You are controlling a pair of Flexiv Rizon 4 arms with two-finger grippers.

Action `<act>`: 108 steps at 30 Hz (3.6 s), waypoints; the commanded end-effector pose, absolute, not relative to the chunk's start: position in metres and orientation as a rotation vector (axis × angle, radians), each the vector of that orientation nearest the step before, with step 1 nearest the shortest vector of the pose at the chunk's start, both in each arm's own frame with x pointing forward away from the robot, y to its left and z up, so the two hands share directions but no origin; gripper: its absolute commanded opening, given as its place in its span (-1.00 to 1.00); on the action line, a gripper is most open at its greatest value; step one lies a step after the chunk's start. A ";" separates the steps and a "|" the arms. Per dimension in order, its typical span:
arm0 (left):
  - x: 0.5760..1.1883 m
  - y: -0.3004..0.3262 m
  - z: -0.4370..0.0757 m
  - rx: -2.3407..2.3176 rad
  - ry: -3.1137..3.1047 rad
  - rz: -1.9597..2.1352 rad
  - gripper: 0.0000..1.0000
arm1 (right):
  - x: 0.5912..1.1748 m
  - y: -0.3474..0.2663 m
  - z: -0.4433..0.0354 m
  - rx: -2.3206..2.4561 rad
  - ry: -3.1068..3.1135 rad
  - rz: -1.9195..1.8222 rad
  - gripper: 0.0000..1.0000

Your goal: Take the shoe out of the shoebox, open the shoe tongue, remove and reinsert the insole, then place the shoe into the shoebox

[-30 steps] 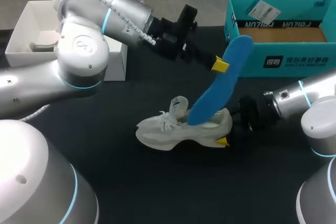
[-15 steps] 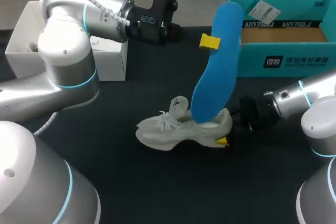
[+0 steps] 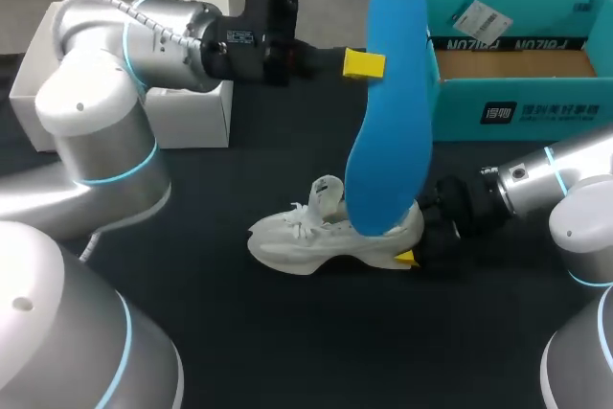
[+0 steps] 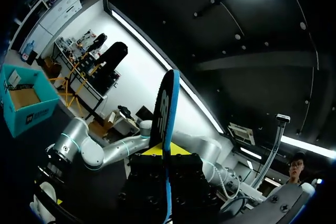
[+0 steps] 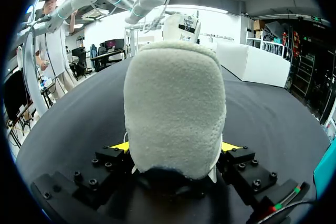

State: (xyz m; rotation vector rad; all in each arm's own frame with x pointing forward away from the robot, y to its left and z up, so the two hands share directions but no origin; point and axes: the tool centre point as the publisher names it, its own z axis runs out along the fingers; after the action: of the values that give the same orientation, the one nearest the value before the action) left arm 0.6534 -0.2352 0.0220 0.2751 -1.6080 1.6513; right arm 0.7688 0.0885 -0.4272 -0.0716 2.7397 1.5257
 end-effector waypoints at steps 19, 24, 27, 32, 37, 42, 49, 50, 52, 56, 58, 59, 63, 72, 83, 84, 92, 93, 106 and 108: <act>0.622 -0.217 0.041 0.316 -1.514 1.696 -1.00 | 0.768 0.089 -0.428 -0.070 2.739 1.523 -1.00; 0.622 -0.217 0.041 0.316 -1.514 1.696 -1.00 | 0.768 0.089 -0.428 -0.070 2.739 1.523 -1.00; 0.622 -0.217 0.041 0.316 -1.514 1.696 -1.00 | 0.768 0.089 -0.428 -0.070 2.739 1.523 -1.00; 0.622 -0.217 0.041 0.316 -1.514 1.696 -1.00 | 0.768 0.089 -0.428 -0.070 2.739 1.523 -1.00; 0.622 -0.217 0.041 0.316 -1.514 1.696 -1.00 | 0.768 0.089 -0.428 -0.070 2.739 1.523 -1.00; 0.622 -0.217 0.041 0.316 -1.514 1.696 -1.00 | 0.768 0.089 -0.428 -0.070 2.739 1.523 1.00; 0.622 -0.217 0.041 0.316 -1.514 1.696 -1.00 | 0.768 0.088 -0.427 -0.066 2.742 1.516 1.00; 0.622 -0.217 0.041 0.316 -1.514 1.696 -1.00 | 0.769 0.086 -0.427 -0.059 2.753 1.501 1.00; 0.622 -0.217 0.041 0.316 -1.514 1.696 -1.00 | 0.769 0.084 -0.425 -0.056 2.763 1.486 1.00; 0.622 -0.217 0.041 0.316 -1.514 1.696 -1.00 | 0.768 0.079 -0.419 -0.062 2.764 1.454 1.00; 0.622 -0.217 0.041 0.316 -1.514 1.696 -1.00 | 0.769 0.078 -0.415 -0.058 2.770 1.436 1.00; 0.622 -0.217 0.041 0.316 -1.514 1.696 -1.00 | 0.769 0.077 -0.413 -0.059 2.774 1.422 1.00; 0.622 -0.217 0.041 0.316 -1.514 1.696 -1.00 | 0.768 0.076 -0.406 -0.014 2.832 1.334 1.00; 0.622 -0.217 0.041 0.316 -1.514 1.696 -1.00 | 0.767 0.078 -0.383 0.144 2.983 1.069 1.00; 0.622 -0.217 0.041 0.316 -1.514 1.696 -1.00 | 0.765 0.086 -0.356 0.179 3.101 0.812 1.00; 0.622 -0.217 0.041 0.316 -1.514 1.696 -1.00 | 0.765 0.087 -0.354 0.182 3.108 0.799 1.00; 0.622 -0.217 0.041 0.316 -1.514 1.696 -1.00 | 0.766 0.090 -0.335 0.272 3.139 0.550 1.00; 0.622 -0.217 0.041 0.316 -1.514 1.696 -1.00 | 0.766 0.091 -0.333 0.285 3.142 0.518 1.00; 0.622 -0.217 0.041 0.316 -1.514 1.696 -1.00 | 0.766 0.094 -0.324 0.359 3.189 0.285 1.00; 0.622 -0.217 0.041 0.316 -1.514 1.696 -1.00 | 0.765 0.093 -0.323 0.371 3.192 0.248 1.00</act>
State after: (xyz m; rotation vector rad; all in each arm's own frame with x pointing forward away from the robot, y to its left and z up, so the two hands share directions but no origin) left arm 0.6223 -0.2169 0.0410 0.3163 -1.5147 1.6938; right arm 0.7663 0.0906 -0.3264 0.3735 3.1505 0.5021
